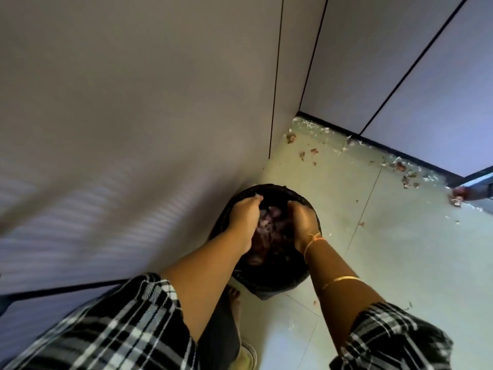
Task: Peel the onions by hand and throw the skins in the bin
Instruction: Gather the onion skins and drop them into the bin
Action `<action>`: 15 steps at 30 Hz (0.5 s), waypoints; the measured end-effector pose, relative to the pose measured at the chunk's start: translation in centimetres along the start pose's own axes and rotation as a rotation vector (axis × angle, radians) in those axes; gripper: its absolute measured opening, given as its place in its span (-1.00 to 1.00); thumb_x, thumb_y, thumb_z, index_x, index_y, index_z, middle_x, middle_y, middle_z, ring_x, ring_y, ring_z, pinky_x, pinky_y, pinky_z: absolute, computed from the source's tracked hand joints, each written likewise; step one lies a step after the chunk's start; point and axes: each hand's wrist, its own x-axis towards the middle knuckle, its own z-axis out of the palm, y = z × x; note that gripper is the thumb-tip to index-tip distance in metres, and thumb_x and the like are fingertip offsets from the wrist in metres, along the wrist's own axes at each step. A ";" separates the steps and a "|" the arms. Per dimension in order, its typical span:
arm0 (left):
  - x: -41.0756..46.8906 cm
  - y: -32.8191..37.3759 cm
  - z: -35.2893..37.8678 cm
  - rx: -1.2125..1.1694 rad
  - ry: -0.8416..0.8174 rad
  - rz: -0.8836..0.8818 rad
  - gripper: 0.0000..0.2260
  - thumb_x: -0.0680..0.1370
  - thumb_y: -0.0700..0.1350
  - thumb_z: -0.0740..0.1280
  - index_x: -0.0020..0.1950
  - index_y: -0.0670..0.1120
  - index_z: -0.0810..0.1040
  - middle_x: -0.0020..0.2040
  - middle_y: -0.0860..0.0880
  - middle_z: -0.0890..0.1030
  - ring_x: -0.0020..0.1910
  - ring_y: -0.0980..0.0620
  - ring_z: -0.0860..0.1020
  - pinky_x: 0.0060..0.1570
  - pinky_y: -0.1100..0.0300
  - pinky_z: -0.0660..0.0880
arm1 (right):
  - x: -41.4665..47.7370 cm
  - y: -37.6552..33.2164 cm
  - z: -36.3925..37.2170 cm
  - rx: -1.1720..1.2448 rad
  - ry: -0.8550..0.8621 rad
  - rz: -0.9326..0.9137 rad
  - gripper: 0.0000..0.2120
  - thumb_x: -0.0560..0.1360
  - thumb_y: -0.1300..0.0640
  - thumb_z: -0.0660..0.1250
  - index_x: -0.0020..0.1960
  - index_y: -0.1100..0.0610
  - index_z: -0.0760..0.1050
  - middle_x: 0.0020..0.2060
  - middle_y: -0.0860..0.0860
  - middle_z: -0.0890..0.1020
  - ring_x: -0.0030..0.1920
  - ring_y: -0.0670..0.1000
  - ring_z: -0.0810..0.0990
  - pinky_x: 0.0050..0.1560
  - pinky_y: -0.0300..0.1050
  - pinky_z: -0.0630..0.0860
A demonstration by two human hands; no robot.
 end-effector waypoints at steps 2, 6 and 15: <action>-0.5 -0.5 -0.2 0.159 0.049 0.093 -0.72 0.65 -0.14 0.17 0.33 -0.10 0.48 0.08 -0.01 0.52 -0.27 0.20 0.43 -0.41 0.41 0.44 | -0.2 0.5 0.3 -0.138 0.034 -0.077 -0.80 0.53 0.21 0.19 -0.07 0.21 0.59 -0.14 0.12 0.63 -0.12 0.12 0.56 0.01 -0.05 0.47; -2.0 -0.8 -1.3 0.418 0.132 0.244 -0.73 0.62 -0.17 0.17 0.29 -0.05 0.49 0.22 -0.04 0.54 -0.17 0.12 0.45 -0.20 0.30 0.41 | -1.9 1.0 0.8 -0.256 0.043 -0.159 -0.75 0.46 0.28 0.17 -0.29 0.13 0.56 -0.31 0.08 0.58 -0.20 0.13 0.50 -0.09 0.00 0.44; -11.8 3.2 -5.8 0.483 0.240 0.531 -0.75 0.60 -0.24 0.18 0.24 -0.10 0.51 0.20 -0.04 0.56 0.15 0.03 0.50 -0.01 0.32 0.36 | -14.1 -3.3 5.3 0.017 0.081 -0.492 -0.80 0.52 0.31 0.15 -0.01 0.12 0.50 -0.14 0.09 0.61 -0.12 0.12 0.59 -0.01 0.05 0.55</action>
